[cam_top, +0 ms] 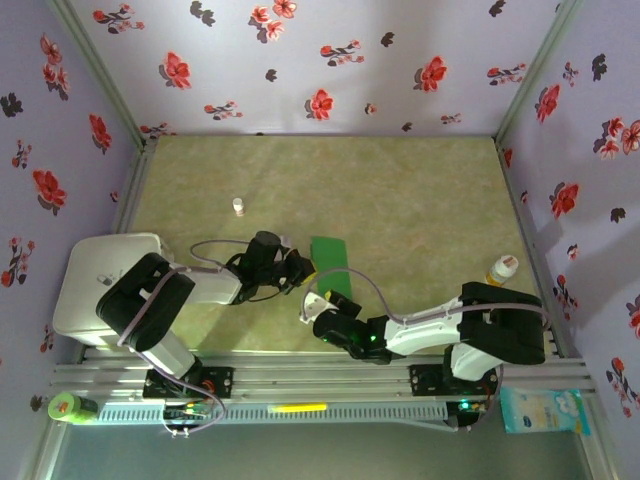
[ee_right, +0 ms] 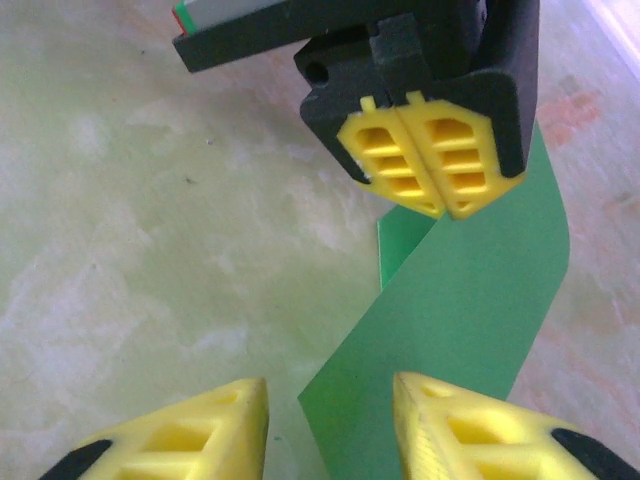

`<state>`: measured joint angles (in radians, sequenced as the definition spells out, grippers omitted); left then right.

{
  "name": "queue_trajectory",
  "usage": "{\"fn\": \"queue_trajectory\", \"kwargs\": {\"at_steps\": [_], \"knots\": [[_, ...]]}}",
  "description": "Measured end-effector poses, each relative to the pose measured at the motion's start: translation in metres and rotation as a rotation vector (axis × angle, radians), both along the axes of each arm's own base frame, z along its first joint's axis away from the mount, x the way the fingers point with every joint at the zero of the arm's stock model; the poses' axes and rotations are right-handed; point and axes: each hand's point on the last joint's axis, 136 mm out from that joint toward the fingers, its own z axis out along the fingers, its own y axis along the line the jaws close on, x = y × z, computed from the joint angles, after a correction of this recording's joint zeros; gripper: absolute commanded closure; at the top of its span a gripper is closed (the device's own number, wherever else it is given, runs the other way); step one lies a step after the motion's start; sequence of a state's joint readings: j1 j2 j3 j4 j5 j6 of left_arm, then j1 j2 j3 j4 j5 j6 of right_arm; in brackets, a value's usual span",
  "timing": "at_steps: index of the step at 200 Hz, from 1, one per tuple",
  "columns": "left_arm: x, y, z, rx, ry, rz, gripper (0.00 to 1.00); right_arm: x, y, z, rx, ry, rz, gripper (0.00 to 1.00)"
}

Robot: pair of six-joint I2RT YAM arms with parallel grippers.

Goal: Fold a paper plane with a square sheet of paper (pick it up from the middle)
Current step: Third fold the triangle at the center of the table.

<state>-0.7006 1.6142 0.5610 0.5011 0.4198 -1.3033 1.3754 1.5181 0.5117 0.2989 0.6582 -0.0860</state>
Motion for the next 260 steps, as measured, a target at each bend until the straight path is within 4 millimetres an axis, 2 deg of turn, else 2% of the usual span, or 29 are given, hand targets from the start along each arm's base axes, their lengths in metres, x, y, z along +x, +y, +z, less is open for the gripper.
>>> {"fn": "queue_trajectory", "kwargs": {"at_steps": [67, 121, 133, 160, 182, 215, 260], "knots": [[0.0, -0.001, 0.0, 0.0, 0.0, -0.002, 0.99, 0.002, 0.003, 0.005, 0.045, -0.004, -0.017, 0.81], [-0.001, 0.0, -0.001, 0.005, 0.005, -0.002, 0.97, 0.003, 0.001, 0.005, 0.058, -0.002, -0.038, 1.0], [-0.001, 0.0, -0.001, 0.005, 0.005, -0.002, 0.97, 0.003, 0.0, 0.006, 0.065, -0.001, -0.044, 1.0], [-0.001, 0.0, -0.002, 0.011, 0.003, -0.006, 0.87, 0.004, -0.001, 0.008, 0.071, -0.006, -0.055, 1.0], [-0.001, 0.002, -0.001, 0.041, -0.011, -0.02, 0.69, 0.004, -0.003, 0.008, 0.077, -0.005, -0.062, 1.0], [0.002, 0.018, 0.017, 0.135, -0.068, 0.006, 0.59, 0.0, -0.002, 0.013, 0.154, 0.091, -0.041, 1.0], [0.01, 0.043, 0.06, 0.263, -0.201, 0.04, 0.57, 0.002, 0.007, 0.03, 0.392, 0.348, -0.009, 1.0]]}}
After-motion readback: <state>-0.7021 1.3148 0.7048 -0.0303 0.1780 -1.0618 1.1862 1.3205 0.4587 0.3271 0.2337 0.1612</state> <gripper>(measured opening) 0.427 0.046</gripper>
